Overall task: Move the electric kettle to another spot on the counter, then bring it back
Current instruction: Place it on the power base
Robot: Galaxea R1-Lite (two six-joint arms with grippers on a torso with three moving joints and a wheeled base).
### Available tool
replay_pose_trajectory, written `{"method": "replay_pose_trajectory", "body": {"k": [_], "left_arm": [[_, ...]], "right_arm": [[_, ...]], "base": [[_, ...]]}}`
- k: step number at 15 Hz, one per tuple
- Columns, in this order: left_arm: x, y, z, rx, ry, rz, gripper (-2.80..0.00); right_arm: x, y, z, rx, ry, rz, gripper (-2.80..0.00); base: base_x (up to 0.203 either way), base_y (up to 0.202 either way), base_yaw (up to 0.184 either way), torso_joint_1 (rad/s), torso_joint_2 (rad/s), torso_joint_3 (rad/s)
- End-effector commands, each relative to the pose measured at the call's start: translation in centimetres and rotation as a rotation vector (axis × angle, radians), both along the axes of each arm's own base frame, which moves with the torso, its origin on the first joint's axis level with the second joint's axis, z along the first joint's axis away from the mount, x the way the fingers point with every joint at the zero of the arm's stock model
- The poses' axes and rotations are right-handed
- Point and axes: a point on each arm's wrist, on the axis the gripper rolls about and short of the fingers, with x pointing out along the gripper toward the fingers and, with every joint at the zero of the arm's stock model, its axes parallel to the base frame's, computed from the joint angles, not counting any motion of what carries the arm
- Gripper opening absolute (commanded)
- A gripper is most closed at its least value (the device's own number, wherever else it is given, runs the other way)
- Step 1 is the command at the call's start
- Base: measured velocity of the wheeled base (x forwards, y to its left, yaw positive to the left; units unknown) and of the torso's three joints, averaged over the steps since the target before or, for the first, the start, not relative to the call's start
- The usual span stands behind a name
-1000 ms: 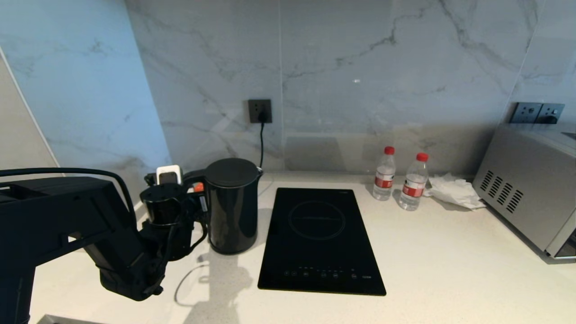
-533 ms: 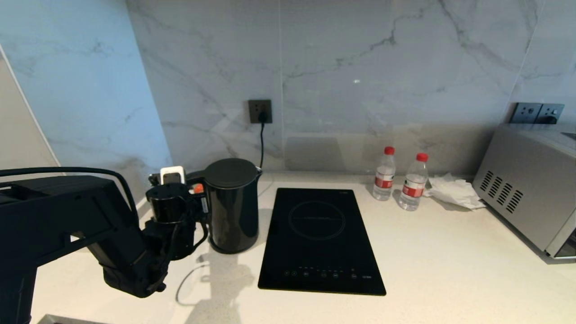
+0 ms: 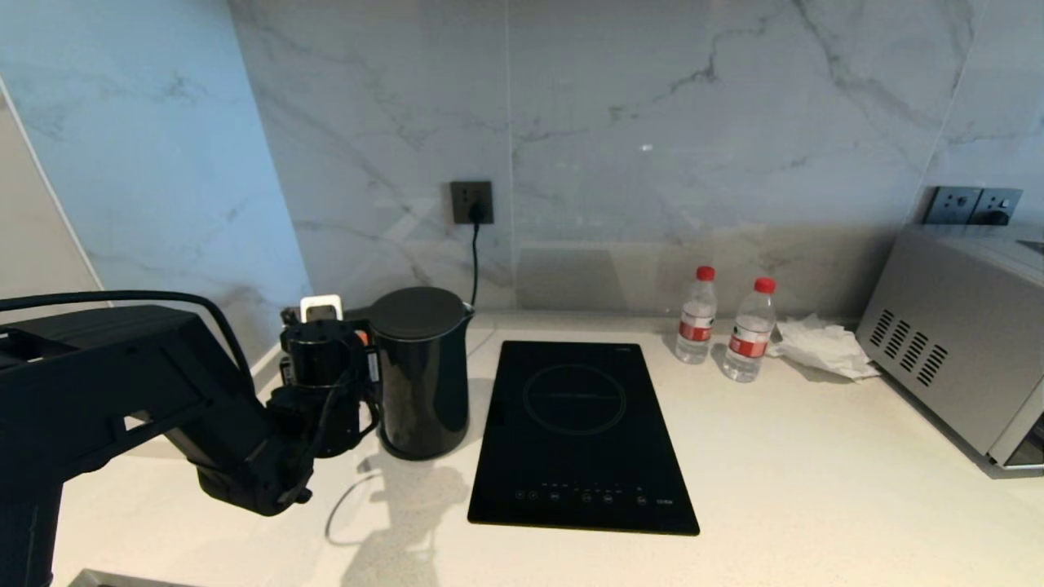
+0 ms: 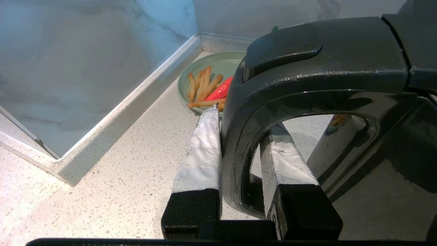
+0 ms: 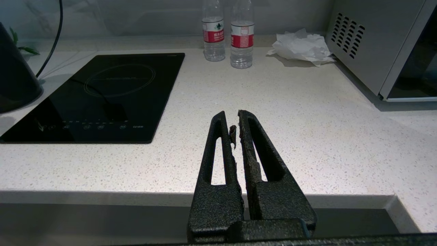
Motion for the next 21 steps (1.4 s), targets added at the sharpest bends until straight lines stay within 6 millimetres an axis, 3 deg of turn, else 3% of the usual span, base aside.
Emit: {"method": "replay_pose_trajectory", "body": {"k": [1, 21], "left_arm": [[0.0, 0.0, 0.2, -0.003, -0.01, 0.004, -2.8], [1.3, 0.0, 0.6, 0.032, 0.066, 0.063, -2.8]], "right_arm": [[0.0, 0.0, 0.0, 0.0, -0.001, 0.0, -2.8], [0.0, 0.0, 0.0, 0.0, -0.001, 0.0, -2.8]], "base": [[0.0, 0.0, 0.0, 0.0, 0.0, 0.0], [0.0, 0.0, 0.0, 0.0, 0.0, 0.0]]}}
